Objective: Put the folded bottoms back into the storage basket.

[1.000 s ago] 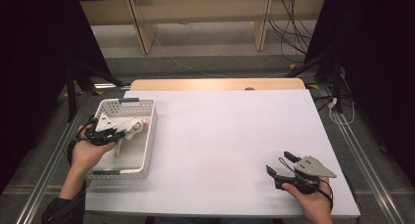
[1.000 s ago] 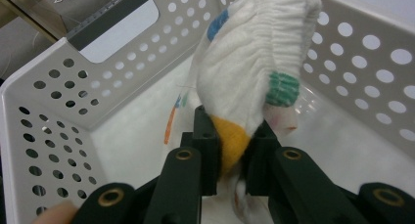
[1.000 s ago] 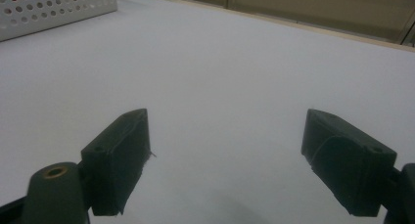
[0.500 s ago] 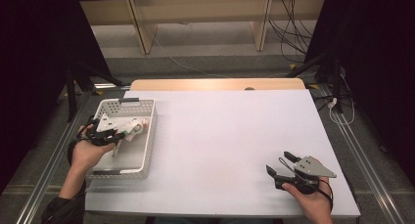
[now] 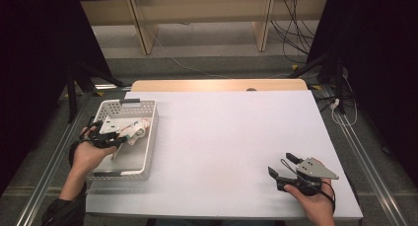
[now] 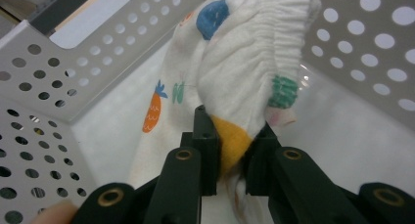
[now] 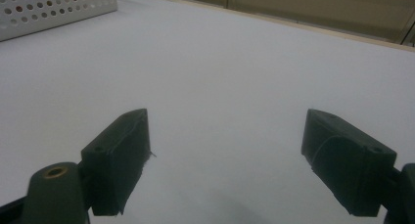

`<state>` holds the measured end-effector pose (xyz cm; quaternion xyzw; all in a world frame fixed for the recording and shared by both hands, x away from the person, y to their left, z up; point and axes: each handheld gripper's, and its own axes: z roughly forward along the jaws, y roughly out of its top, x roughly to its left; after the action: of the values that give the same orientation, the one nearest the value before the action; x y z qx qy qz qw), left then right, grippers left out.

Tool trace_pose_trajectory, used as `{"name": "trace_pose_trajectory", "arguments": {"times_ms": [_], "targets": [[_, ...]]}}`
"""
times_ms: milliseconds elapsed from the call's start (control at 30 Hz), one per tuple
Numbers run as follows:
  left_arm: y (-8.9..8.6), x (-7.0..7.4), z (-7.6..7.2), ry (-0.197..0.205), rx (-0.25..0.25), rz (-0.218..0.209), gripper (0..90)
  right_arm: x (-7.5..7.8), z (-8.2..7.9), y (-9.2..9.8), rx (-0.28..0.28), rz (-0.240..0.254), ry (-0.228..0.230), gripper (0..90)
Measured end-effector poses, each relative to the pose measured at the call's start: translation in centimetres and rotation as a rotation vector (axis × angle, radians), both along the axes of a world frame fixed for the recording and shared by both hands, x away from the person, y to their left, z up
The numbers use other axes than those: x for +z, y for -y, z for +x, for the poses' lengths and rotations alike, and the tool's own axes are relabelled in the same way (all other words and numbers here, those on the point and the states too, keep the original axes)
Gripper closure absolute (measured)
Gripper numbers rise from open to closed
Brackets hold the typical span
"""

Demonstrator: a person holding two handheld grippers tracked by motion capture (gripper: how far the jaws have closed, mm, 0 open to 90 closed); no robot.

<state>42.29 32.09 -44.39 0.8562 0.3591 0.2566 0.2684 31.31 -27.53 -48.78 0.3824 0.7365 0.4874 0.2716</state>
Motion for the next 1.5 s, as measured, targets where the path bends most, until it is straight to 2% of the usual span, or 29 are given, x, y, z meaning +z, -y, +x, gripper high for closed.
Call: {"name": "trace_pose_trajectory", "arguments": {"times_ms": [767,1500], "targets": [[0.4,-0.6,0.2,-0.043,-0.036,0.022,78.8,0.0,0.0,0.0,-0.001,-0.005,-0.002,19.0],[0.4,-1.4,0.5,-0.092,-0.057,0.023,78.6,0.0,0.0,0.0,-0.001,-0.001,0.0,19.0]]}}
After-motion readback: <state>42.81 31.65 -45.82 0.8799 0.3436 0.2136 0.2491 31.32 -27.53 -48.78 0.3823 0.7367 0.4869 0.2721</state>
